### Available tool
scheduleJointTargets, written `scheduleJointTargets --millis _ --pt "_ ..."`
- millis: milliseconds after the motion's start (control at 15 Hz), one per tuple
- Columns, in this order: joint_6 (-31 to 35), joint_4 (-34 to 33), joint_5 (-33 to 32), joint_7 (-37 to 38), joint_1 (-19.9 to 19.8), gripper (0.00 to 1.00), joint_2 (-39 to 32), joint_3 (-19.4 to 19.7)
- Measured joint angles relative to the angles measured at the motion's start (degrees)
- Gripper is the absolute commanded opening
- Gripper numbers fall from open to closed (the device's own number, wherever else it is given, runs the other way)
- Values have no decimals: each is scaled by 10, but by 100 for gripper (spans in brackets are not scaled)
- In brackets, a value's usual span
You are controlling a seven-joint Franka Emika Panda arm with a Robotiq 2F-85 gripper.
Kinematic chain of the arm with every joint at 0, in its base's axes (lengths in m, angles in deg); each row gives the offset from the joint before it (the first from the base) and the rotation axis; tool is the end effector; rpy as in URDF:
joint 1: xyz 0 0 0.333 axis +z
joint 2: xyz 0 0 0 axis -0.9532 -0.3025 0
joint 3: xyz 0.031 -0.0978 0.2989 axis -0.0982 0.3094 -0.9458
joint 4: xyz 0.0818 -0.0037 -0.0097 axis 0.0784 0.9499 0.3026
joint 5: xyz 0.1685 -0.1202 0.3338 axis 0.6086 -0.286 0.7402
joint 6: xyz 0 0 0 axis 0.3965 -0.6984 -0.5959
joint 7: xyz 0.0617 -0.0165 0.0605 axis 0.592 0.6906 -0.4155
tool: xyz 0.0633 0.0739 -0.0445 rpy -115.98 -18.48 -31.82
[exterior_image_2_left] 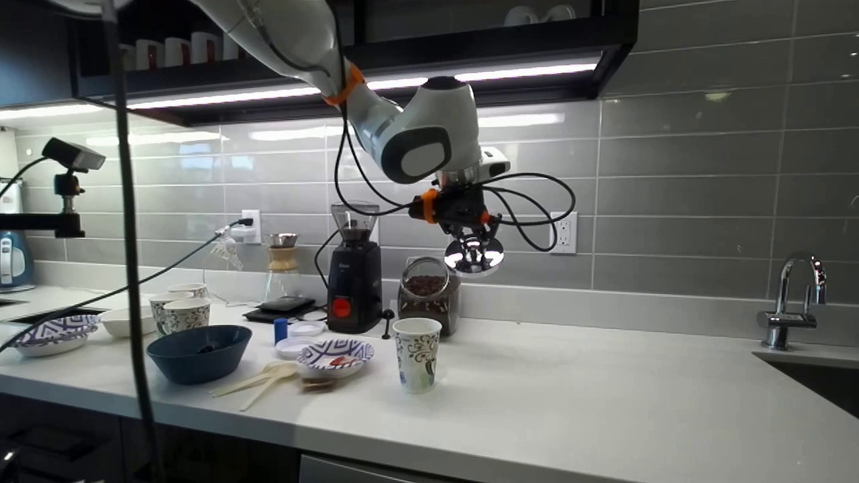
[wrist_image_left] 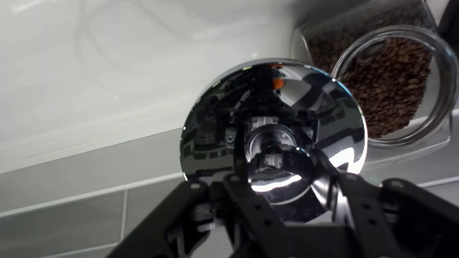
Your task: Put the lid on the jar
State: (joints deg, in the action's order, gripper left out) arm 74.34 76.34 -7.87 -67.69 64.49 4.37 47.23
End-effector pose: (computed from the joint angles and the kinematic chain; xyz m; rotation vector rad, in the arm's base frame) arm 0.6440 0.1206 0.4430 -2.6443 -0.6642 -0.9108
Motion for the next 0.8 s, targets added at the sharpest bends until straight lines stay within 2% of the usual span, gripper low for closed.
scheduleJointTargets --millis 67,133,467,533,800 --pt "14 29 26 -44 -22 46 19 -28" --pt "16 44 32 -53 -31 46 31 -38" --pt "15 39 31 -49 -28 46 23 -31" --pt "15 39 31 -49 -28 21 22 -31" --pt "15 41 31 -57 -28 21 20 -36"
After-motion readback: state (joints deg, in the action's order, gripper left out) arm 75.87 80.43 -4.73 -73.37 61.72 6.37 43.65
